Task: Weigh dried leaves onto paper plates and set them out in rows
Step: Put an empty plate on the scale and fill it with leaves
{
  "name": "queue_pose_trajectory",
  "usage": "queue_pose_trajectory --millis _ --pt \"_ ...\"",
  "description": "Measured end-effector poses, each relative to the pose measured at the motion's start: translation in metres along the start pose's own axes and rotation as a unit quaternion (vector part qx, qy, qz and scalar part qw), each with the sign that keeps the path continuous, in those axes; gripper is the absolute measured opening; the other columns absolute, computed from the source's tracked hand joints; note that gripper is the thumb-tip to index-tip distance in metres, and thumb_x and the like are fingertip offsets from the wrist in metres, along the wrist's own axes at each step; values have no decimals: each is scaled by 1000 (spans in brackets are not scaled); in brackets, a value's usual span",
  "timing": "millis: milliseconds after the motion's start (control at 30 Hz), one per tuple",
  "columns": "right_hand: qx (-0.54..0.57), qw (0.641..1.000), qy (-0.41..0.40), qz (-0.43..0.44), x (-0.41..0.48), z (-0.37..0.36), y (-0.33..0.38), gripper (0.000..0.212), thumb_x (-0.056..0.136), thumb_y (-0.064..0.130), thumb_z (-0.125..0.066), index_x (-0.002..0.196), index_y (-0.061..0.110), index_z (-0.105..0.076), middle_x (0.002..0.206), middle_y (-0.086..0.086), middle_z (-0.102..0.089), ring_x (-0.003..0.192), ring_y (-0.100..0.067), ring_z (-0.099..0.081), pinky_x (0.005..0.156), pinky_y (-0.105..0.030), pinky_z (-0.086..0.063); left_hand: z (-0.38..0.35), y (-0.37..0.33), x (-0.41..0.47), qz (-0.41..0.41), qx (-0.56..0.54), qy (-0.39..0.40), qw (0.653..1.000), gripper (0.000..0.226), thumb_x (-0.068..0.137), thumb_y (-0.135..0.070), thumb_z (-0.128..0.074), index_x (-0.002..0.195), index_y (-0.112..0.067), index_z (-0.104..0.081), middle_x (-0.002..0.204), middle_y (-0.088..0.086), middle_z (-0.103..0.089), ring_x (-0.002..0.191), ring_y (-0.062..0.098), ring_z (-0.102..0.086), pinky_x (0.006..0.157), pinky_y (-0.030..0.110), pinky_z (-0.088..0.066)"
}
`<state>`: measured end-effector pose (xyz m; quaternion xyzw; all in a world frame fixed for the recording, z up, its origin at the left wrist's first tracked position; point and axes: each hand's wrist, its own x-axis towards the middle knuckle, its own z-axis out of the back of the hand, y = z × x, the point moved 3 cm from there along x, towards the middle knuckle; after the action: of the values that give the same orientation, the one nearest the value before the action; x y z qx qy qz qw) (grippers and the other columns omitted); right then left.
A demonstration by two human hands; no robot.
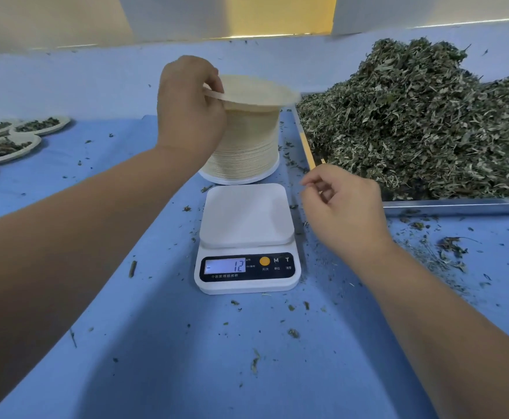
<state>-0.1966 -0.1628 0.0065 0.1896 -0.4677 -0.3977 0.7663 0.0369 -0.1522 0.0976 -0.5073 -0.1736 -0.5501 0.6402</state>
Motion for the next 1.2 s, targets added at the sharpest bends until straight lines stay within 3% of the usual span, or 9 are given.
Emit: queue_pose_trajectory --millis 100,233,400,633,767,933,1067,1133,1200 --pt "36 999 -18 -34 1 2 -1 20 88 20 -57 105 28 -64 82 14 -71 66 -9 -64 73 -40 -57 9 0 -15 38 -101 -18 994 29 82 7 -45 88 -7 -70 109 -10 -62 114 -2 -57 98 21 -47" --pt "98 992 -53 -57 1 10 4 50 87 20 -63 131 33 -43 109 18 -67 71 -8 -66 80 -43 -57 22 3 -49 110 -193 -32 974 34 82 13 -51 83 -15 -71 110 -5 -69 114 12 -64 97 29 -54" --pt "76 997 -27 -19 -3 5 15 43 86 18 -76 123 31 -59 104 26 -66 90 0 -66 82 -38 -58 35 16 -99 169 -279 -17 945 26 83 15 -64 83 -10 -72 104 4 -72 96 9 -71 71 23 -54" --pt "-70 996 40 42 -6 -4 10 28 91 11 -65 113 26 -70 83 29 -62 67 2 -60 70 -16 -50 35 52 -125 232 -248 22 940 21 84 8 -75 97 -9 -74 110 2 -76 101 9 -73 91 23 -57" --pt "-66 995 71 3 -5 -12 1 32 91 10 -61 116 28 -69 102 19 -70 67 4 -62 72 0 -42 31 61 -128 220 -176 80 956 26 88 -6 -72 95 -31 -70 97 -18 -73 95 -2 -70 84 14 -54" --pt "-40 994 81 -55 -6 -12 -2 46 86 1 -50 105 39 -67 101 26 -68 99 15 -60 85 -8 -50 28 62 -133 167 -23 129 977 28 95 -26 -65 123 -26 -66 102 -24 -61 100 4 -62 85 23 -46" --pt "-46 992 94 -66 -8 -12 -1 47 86 -5 -46 112 28 -69 110 16 -71 105 1 -66 95 -28 -54 28 69 -134 176 65 208 960 48 96 -16 -59 144 -16 -55 138 3 -62 127 29 -56 99 32 -40" --pt "-81 992 84 -45 -7 -7 0 46 90 -6 -47 118 23 -68 116 6 -71 100 -13 -70 95 -31 -53 29 71 -135 182 59 217 957 30 93 -6 -55 120 -14 -65 113 4 -70 109 32 -60 86 26 -42" --pt "-106 993 52 -26 -6 -1 4 44 90 -5 -47 120 20 -68 111 2 -71 83 -18 -71 84 -34 -56 30 70 -137 177 51 229 956 15 85 1 -49 83 -12 -55 70 -5 -54 72 29 -47 59 26 -33"
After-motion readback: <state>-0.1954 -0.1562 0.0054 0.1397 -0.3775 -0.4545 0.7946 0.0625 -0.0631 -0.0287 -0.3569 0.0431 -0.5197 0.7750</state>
